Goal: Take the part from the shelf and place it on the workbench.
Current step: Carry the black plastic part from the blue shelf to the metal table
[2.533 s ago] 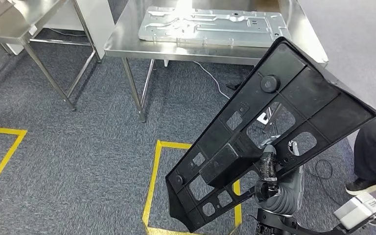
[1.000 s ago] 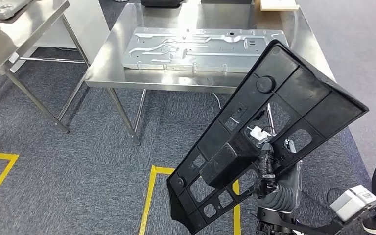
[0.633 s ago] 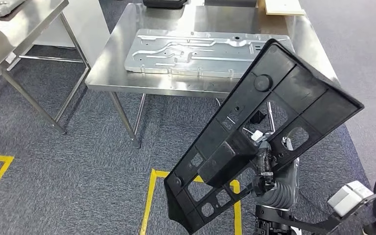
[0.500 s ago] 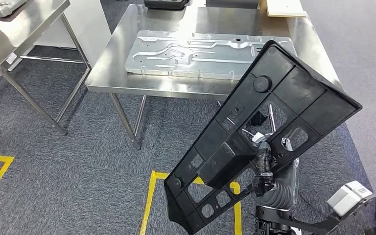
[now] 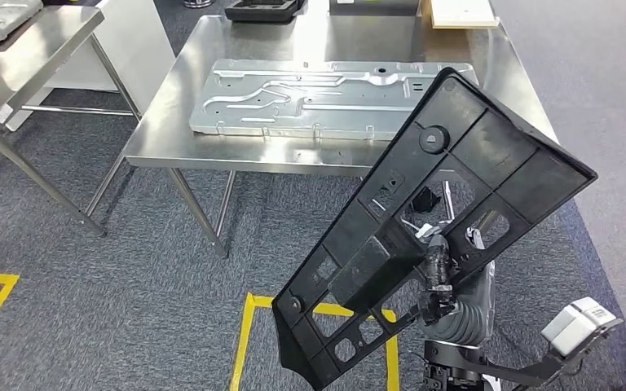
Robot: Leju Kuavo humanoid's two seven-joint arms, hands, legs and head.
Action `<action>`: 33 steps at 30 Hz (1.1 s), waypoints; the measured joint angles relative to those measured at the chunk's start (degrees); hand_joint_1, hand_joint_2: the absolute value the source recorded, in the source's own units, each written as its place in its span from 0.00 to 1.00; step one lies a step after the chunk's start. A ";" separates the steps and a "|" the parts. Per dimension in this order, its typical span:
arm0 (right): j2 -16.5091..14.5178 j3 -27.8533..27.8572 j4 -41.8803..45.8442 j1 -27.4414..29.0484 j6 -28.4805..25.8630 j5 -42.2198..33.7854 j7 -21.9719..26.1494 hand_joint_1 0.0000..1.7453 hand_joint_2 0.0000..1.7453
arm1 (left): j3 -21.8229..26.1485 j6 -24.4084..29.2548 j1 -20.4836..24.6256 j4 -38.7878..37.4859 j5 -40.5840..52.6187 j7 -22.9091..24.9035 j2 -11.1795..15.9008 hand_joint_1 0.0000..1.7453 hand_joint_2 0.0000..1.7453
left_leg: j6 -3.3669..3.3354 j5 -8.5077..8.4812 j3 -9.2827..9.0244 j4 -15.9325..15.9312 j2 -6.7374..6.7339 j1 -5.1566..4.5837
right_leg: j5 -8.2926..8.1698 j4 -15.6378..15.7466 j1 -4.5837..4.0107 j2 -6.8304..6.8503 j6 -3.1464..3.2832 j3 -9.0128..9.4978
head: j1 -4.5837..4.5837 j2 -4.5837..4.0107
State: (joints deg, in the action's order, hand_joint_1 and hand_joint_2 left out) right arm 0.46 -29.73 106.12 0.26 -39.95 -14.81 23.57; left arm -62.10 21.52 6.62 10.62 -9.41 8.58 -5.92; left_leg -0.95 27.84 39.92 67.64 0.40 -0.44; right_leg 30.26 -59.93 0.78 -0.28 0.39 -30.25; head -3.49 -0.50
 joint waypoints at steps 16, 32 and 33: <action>0.34 0.00 -0.06 0.05 -0.02 -5.35 2.56 0.98 1.00 | -0.02 -0.07 -0.23 0.00 -0.21 0.32 -0.04 0.00 1.00 | -2.15 -0.05 -8.16 -8.67 0.21 -0.50 | -1.07 -4.40 -0.02 0.07 -2.67 -5.91 | 0.16 0.00; 0.46 0.00 0.02 0.29 0.31 -6.03 2.87 0.98 1.00 | -0.02 0.11 -0.09 0.00 -0.41 0.29 0.01 0.00 1.00 | -0.20 -2.00 -2.42 -5.10 -0.15 -0.28 | -0.04 0.39 -0.15 -0.01 0.15 0.54 | 0.02 -0.01; 0.45 0.00 0.02 0.25 0.35 -6.09 2.87 0.98 1.00 | -0.02 0.12 -0.11 0.00 -0.46 0.29 0.02 0.00 1.00 | -0.63 -2.37 -3.09 -7.05 -0.16 -0.61 | 0.22 0.64 -0.06 0.02 -0.09 0.82 | 0.08 -0.01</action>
State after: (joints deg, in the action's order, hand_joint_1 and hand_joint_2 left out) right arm 0.91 -29.73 106.13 0.51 -39.60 -20.90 26.44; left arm -62.12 21.64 6.51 10.62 -9.87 8.87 -5.91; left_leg -1.58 25.47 36.83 60.59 0.24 -1.05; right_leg 30.48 -59.29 0.72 -0.26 0.30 -29.43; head -3.42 -0.51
